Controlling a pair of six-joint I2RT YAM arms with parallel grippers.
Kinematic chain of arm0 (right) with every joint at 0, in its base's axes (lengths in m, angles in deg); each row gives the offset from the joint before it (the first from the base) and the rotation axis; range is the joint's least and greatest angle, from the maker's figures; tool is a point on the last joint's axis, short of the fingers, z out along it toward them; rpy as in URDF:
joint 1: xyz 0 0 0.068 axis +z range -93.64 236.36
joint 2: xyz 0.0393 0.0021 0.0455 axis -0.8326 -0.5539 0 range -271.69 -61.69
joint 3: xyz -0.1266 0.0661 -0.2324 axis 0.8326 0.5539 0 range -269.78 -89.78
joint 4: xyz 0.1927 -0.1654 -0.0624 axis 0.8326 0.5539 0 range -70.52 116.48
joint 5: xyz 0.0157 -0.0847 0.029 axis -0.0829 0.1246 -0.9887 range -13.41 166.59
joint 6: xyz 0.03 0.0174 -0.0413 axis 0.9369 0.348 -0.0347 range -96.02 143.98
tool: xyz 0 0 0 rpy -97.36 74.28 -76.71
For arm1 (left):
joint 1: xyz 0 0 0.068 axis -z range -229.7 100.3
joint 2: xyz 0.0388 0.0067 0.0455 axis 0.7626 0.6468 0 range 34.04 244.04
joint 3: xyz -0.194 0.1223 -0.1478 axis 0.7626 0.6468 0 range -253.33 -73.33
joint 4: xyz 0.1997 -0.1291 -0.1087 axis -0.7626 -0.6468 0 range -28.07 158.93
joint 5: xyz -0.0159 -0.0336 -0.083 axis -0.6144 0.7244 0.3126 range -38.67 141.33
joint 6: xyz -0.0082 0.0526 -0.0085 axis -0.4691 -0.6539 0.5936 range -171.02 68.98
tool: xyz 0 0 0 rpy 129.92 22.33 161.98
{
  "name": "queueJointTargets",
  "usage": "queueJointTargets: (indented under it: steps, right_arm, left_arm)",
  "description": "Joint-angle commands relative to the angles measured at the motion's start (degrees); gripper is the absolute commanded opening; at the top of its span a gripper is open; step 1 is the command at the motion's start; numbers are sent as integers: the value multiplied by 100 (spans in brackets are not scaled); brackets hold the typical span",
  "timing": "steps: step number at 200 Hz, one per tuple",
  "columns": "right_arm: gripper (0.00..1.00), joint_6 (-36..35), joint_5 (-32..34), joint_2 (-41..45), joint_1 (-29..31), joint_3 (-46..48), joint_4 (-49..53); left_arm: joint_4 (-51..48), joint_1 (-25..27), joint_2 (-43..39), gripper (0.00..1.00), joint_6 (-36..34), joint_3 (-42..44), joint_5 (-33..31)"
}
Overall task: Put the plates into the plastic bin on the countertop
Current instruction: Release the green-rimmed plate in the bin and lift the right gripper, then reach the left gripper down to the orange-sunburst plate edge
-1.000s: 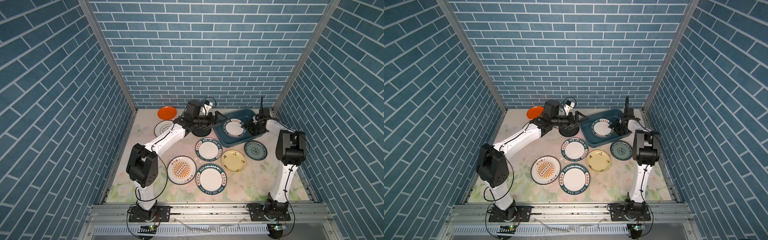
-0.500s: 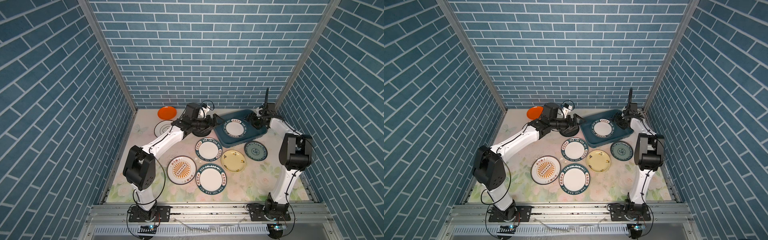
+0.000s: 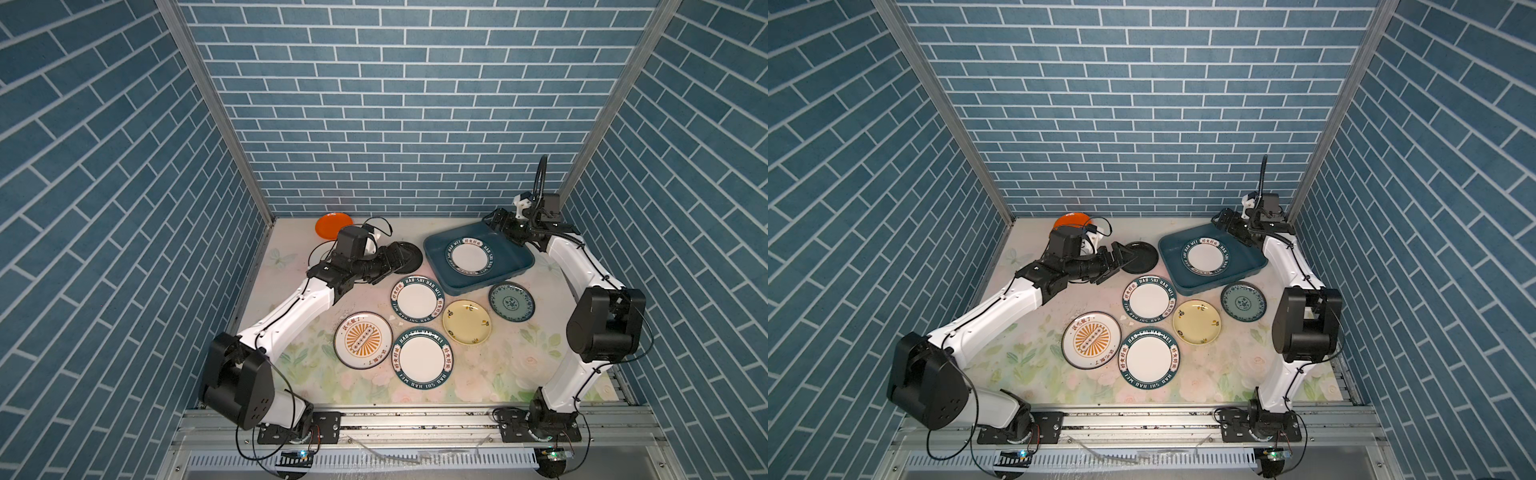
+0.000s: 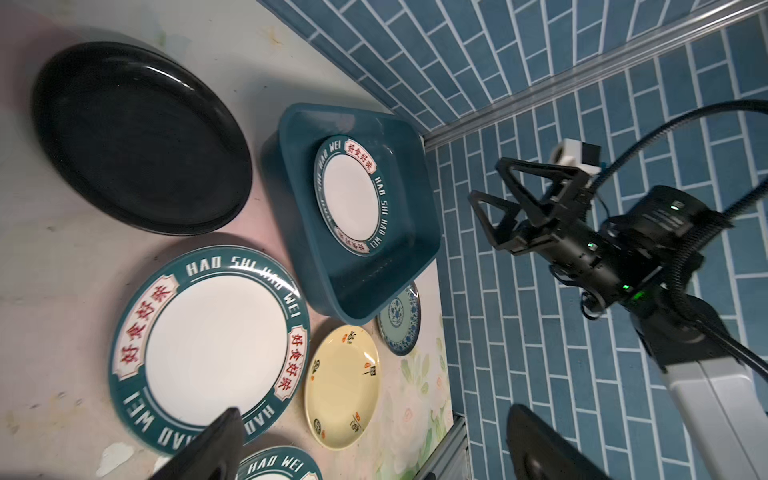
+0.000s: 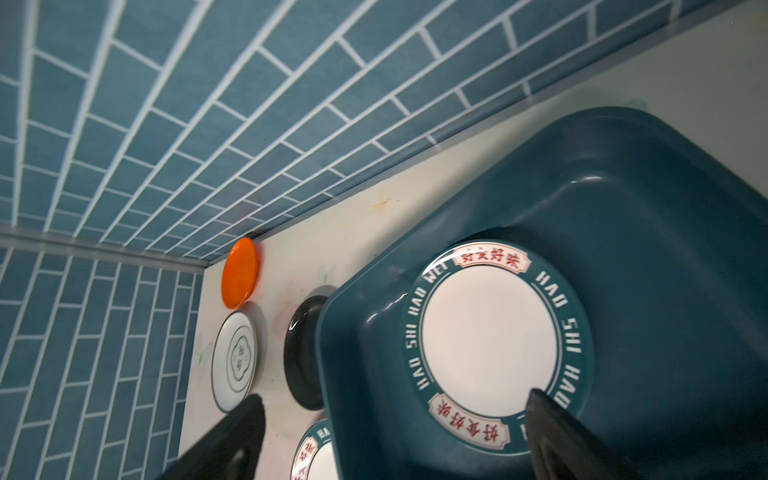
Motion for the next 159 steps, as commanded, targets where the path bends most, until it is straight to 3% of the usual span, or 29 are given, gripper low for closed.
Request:
queueJointTargets:
  steps: [1, 82, 159]
  right_arm:
    - [99, -418, -215, 394, 229, 161, 457]
    - [99, -327, -647, 1007, 1327, 355, 542]
    - [99, -103, -797, 1287, 1833, 783, 380]
  left_arm:
    - [-355, -118, -429, 100, -5, 443, -390]
    - [-1685, -300, -2217, 100, 277, 2019, -1217]
    - [-2926, -602, -4255, 99, 905, 3359, -1359]
